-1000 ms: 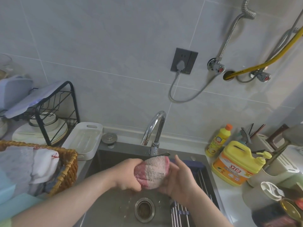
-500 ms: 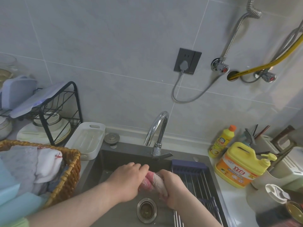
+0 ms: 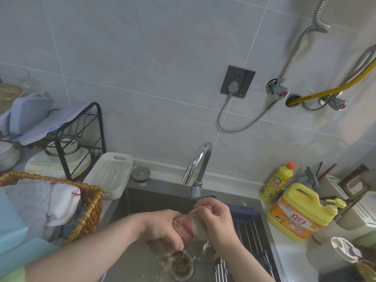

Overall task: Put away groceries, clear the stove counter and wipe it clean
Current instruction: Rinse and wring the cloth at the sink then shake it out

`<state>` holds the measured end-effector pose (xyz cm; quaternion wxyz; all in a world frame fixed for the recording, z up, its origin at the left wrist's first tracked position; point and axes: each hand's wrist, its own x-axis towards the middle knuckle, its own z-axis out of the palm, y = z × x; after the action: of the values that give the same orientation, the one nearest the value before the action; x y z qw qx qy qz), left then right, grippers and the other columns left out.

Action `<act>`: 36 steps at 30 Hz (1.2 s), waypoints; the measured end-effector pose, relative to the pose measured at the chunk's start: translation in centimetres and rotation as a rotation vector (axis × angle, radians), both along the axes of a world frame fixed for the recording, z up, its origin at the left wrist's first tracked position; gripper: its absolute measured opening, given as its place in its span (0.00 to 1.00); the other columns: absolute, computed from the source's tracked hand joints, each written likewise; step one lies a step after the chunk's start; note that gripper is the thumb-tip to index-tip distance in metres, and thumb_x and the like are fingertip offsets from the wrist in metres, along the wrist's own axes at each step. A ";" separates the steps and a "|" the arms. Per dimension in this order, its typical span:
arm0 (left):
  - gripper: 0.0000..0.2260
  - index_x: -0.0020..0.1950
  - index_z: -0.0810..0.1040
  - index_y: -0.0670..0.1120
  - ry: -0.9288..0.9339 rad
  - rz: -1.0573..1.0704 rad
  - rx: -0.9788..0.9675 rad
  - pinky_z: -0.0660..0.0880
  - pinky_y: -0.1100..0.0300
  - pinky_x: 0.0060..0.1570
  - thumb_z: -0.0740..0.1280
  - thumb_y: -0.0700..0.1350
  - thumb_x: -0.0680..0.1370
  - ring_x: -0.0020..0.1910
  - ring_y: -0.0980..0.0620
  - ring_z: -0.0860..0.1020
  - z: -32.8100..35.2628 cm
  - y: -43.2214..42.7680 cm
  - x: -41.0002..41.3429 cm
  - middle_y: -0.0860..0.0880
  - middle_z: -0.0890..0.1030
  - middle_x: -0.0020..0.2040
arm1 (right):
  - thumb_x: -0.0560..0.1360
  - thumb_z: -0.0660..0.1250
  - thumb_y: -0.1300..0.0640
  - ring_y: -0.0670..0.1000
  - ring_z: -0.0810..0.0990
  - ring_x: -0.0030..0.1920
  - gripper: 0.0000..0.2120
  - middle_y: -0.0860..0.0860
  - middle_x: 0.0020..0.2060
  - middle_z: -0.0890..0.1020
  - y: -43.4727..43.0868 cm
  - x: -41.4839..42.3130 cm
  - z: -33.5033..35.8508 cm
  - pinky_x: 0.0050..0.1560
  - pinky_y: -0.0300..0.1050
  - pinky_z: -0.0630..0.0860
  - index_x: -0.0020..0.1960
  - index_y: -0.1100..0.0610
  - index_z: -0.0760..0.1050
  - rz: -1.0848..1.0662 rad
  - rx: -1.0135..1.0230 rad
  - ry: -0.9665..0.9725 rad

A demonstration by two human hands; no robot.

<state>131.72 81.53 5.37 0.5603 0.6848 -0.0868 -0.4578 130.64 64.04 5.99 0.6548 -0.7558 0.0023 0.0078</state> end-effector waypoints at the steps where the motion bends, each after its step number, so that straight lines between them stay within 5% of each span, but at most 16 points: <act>1: 0.18 0.51 0.73 0.40 -0.001 0.015 -0.024 0.72 0.60 0.27 0.72 0.34 0.63 0.27 0.47 0.75 0.0 0.0 -0.1 0.38 0.75 0.35 | 0.66 0.66 0.59 0.46 0.80 0.36 0.06 0.51 0.35 0.84 -0.1 0.0 0.2 0.37 0.42 0.77 0.36 0.51 0.81 0.020 -0.063 -0.027; 5: 0.14 0.43 0.74 0.48 -0.547 0.150 0.253 0.70 0.63 0.25 0.70 0.36 0.62 0.27 0.58 0.75 0.3 0.5 0.0 0.54 0.77 0.31 | 0.69 0.69 0.49 0.51 0.84 0.50 0.14 0.51 0.48 0.85 -2.0 -0.4 1.8 0.50 0.48 0.81 0.53 0.49 0.81 0.268 -0.093 0.055; 9: 0.17 0.50 0.73 0.54 -1.171 0.052 0.456 0.76 0.59 0.40 0.66 0.42 0.63 0.42 0.56 0.77 -0.1 2.0 0.2 0.56 0.77 0.43 | 0.80 0.55 0.42 0.64 0.80 0.59 0.26 0.64 0.58 0.80 -3.7 0.5 1.3 0.62 0.66 0.73 0.66 0.61 0.72 0.219 0.377 0.531; 12: 0.21 0.50 0.73 0.52 -1.547 -0.036 0.503 0.75 0.59 0.31 0.65 0.37 0.60 0.40 0.54 0.75 -1.1 2.1 0.6 0.56 0.75 0.42 | 0.76 0.52 0.32 0.66 0.77 0.61 0.36 0.64 0.59 0.80 -3.2 0.8 -0.4 0.66 0.71 0.65 0.65 0.61 0.76 0.245 0.471 0.969; 16: 0.19 0.49 0.73 0.50 -1.703 -0.106 0.647 0.75 0.58 0.27 0.66 0.37 0.59 0.39 0.51 0.76 -2.3 1.7 0.1 0.53 0.76 0.41 | 0.72 0.59 0.31 0.62 0.79 0.55 0.33 0.61 0.55 0.82 -1.5 0.1 -0.6 0.60 0.63 0.73 0.57 0.58 0.81 0.146 0.486 1.026; 18: 0.19 0.48 0.72 0.50 -1.658 -0.092 0.680 0.75 0.59 0.29 0.66 0.38 0.59 0.39 0.51 0.76 -2.7 1.2 -0.3 0.53 0.76 0.42 | 0.73 0.64 0.39 0.59 0.80 0.49 0.23 0.58 0.49 0.83 0.0 -0.1 -0.9 0.49 0.51 0.76 0.53 0.58 0.82 0.002 0.486 0.941; 21: 0.19 0.54 0.70 0.54 -1.191 0.076 0.623 0.75 0.58 0.42 0.65 0.43 0.65 0.47 0.51 0.77 -2.2 0.3 -0.9 0.54 0.76 0.49 | 0.64 0.70 0.55 0.57 0.79 0.39 0.08 0.58 0.40 0.82 1.5 -0.4 -1.9 0.32 0.43 0.71 0.39 0.59 0.81 -0.210 0.389 0.671; 24: 0.15 0.49 0.75 0.53 -0.749 0.150 0.453 0.73 0.65 0.33 0.68 0.43 0.64 0.38 0.56 0.78 -1.4 -0.6 -1.1 0.56 0.79 0.41 | 0.68 0.63 0.64 0.52 0.69 0.32 0.07 0.55 0.30 0.72 2.2 -0.7 -1.2 0.31 0.42 0.64 0.33 0.57 0.70 -0.355 0.235 0.434; 26: 0.11 0.42 0.77 0.50 -0.554 0.151 0.310 0.68 0.66 0.23 0.69 0.38 0.63 0.27 0.56 0.74 -0.5 -0.8 -1.3 0.54 0.78 0.31 | 0.70 0.62 0.66 0.51 0.66 0.32 0.14 0.52 0.27 0.68 2.4 -1.0 -0.3 0.33 0.44 0.63 0.27 0.54 0.68 -0.349 0.139 0.342; 29: 0.10 0.39 0.78 0.48 -0.253 0.172 0.095 0.61 0.64 0.21 0.71 0.35 0.61 0.20 0.53 0.69 0.5 -0.3 -1.8 0.51 0.74 0.25 | 0.69 0.61 0.68 0.51 0.65 0.32 0.19 0.50 0.24 0.66 2.8 -1.3 0.4 0.33 0.45 0.64 0.22 0.53 0.68 -0.311 0.068 0.266; 36: 0.17 0.50 0.78 0.39 0.121 0.070 -0.193 0.67 0.58 0.33 0.72 0.36 0.63 0.34 0.47 0.73 -1.4 0.8 -1.9 0.41 0.75 0.38 | 0.58 0.60 0.60 0.46 0.67 0.27 0.05 0.46 0.23 0.69 2.6 -1.4 0.5 0.28 0.41 0.66 0.24 0.54 0.71 -0.143 -0.024 0.049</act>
<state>129.84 82.30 4.00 0.6437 0.6013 -0.0726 -0.4678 129.26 66.60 6.52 0.6445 -0.7609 0.0726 -0.0205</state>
